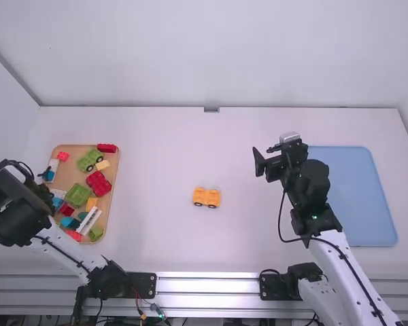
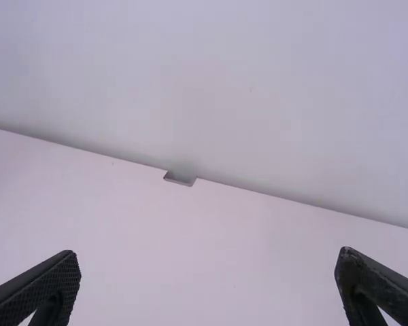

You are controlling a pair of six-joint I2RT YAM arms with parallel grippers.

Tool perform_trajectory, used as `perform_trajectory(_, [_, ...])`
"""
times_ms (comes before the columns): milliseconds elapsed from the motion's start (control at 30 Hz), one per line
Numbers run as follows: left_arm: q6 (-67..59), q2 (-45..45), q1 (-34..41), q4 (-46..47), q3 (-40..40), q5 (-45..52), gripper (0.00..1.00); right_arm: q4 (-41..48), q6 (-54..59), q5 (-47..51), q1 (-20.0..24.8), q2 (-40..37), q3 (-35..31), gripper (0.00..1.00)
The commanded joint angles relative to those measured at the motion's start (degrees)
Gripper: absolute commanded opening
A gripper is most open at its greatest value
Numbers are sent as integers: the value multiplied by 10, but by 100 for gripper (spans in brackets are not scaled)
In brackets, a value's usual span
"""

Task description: Assemble lego blocks to make yellow taxi

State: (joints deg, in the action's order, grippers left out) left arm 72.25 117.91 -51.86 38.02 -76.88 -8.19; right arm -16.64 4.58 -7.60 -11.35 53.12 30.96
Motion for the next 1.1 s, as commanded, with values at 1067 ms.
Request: perform_trajectory(1067, [-103,-8,1,68,-56,-13,5,3,-1,-1,0,0,20,99])
